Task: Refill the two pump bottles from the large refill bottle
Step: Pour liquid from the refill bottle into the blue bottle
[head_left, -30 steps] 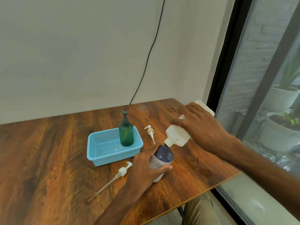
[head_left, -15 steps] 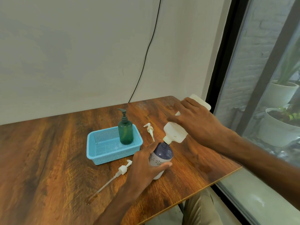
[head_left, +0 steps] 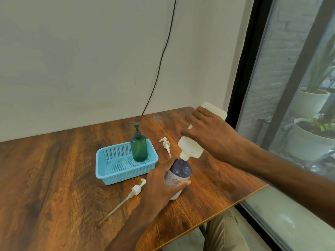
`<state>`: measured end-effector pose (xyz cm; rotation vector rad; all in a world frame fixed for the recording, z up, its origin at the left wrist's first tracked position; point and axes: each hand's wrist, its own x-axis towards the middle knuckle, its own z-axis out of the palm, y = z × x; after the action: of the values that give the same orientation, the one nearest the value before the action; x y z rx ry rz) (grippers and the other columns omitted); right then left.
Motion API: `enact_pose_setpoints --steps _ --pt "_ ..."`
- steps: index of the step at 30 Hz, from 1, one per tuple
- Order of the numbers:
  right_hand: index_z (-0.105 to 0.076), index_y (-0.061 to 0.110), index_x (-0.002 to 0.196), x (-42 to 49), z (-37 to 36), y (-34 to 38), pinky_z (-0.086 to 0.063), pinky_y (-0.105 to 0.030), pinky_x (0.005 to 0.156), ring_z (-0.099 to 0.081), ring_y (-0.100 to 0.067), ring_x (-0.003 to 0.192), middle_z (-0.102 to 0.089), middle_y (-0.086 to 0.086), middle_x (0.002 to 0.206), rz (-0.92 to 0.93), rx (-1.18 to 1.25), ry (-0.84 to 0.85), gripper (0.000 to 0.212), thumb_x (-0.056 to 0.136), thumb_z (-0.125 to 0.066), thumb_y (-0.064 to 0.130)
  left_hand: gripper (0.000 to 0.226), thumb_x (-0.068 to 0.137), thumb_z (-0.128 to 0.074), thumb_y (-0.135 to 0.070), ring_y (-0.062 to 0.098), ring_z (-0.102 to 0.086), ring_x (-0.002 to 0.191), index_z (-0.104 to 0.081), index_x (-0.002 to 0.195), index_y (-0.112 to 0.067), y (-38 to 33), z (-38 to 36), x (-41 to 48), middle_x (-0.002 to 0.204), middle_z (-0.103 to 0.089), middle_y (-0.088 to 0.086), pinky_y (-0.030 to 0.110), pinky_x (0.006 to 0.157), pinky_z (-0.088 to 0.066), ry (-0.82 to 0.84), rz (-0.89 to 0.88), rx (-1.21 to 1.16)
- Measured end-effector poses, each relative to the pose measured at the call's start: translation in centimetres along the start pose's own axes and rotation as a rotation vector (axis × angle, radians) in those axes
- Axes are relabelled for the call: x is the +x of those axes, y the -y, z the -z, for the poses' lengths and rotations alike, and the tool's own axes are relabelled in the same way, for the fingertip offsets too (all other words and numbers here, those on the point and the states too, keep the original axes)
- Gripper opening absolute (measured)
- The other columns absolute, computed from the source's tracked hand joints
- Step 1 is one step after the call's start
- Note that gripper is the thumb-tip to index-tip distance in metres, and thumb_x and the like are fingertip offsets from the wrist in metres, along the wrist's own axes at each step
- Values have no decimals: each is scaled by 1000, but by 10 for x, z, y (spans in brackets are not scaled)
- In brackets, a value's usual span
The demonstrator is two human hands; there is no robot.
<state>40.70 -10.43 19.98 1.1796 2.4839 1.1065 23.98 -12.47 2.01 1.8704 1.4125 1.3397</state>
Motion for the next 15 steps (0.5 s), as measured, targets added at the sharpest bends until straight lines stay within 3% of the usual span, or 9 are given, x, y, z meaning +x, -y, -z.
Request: enact_pose_setpoints --steps 7,11,15 --pt "-43 24 138 8 3 5 -24 -49 116 -37 -35 138 -42 -13 145 24 -44 -30 66 83 -77 14 81 70 -92 -52 -7 -59 124 -61 142 -28 3 2 -2 136 -66 -18 14 98 -53 -26 11 -12" --pt "-49 24 132 13 5 8 -25 -49 115 -41 -36 133 -45 -14 139 39 -60 -59 63 77 -81 16 82 70 -92 -53 1 -62 124 -61 142 -26 6 3 -4 135 -67 -16 24 99 -57 -38 20 -18" --pt "-52 22 130 16 9 12 -25 -49 115 -42 -36 133 -46 -15 139 41 -89 -58 60 78 -80 16 80 69 -93 -48 -7 -60 122 -63 140 -26 4 4 -5 131 -68 -18 13 96 -53 -54 12 -34"
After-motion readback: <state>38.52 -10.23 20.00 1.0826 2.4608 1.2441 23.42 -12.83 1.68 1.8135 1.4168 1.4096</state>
